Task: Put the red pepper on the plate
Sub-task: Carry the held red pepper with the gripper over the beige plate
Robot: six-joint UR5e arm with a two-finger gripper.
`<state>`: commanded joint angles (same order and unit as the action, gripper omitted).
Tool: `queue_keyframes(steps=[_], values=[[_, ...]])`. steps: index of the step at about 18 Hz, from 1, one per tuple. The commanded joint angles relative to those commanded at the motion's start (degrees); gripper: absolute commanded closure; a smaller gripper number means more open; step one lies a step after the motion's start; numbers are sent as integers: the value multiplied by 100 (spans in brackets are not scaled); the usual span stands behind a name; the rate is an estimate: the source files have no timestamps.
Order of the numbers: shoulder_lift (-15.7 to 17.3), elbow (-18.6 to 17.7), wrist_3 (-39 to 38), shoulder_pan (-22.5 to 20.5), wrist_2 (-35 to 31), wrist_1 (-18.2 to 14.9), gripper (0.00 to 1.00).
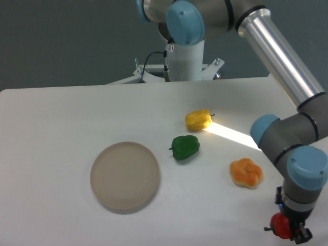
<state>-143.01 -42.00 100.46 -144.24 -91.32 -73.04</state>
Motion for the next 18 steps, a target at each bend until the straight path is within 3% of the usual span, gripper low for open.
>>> queue_keyframes(steps=[6,10,18], values=[[975,-1238,-632,369,123,0,44],[1424,-1845,-1203,721,149,9,44],[1864,-2620,-2802,1512,158,44,44]])
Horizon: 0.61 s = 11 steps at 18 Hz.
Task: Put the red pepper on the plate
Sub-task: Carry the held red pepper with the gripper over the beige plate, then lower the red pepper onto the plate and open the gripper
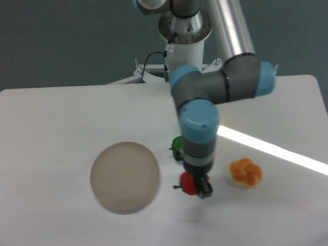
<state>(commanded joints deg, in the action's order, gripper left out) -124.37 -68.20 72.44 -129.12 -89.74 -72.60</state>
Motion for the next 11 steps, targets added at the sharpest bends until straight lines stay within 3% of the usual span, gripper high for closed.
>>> queue_keyframes(steps=[7,11], values=[[44,-431,-836,580,18,105,44],[35,-878,-1161,642,579,859,45]])
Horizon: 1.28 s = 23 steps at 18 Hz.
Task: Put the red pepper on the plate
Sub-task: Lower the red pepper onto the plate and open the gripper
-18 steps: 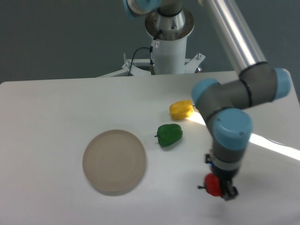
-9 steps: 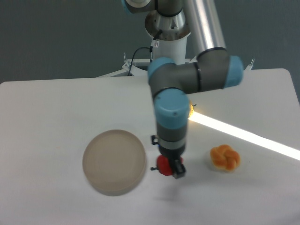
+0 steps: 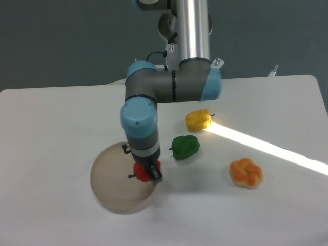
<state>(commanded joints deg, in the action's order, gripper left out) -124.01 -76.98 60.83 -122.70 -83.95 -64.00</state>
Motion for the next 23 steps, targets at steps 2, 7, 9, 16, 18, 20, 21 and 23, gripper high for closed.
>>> queue_keyframes(steps=[2,7,9,16,18,20,21,23], values=[[-35,-115,-88,35,37,212,44],[-61,-238,-71,79,63,283,44],[-79,-247,-80,114,63,283,44],[-176,-282,-97,193,63,433,44],[-202,-274,-97,202,63,441,44],[-255,-265,-97,202,63,441,44],[-264,-265,-97,202,63,441,44],[-281,-265,-97,211,63,441,44]])
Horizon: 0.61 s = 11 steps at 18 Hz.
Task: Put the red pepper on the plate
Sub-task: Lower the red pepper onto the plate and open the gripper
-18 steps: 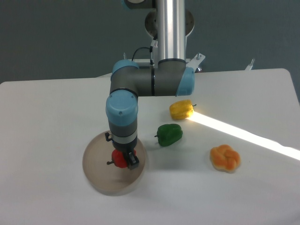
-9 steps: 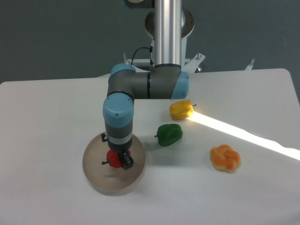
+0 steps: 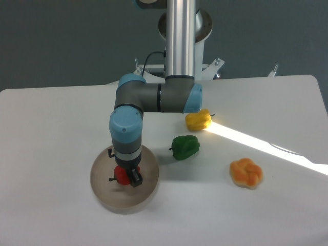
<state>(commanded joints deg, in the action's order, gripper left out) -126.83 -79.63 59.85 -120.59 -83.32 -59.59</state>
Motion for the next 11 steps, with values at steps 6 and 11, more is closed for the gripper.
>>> queue_keyframes(steps=[6,11], values=[[-53,0,9,35,0,0,44],[-70,-9,9,35,0,0,43]])
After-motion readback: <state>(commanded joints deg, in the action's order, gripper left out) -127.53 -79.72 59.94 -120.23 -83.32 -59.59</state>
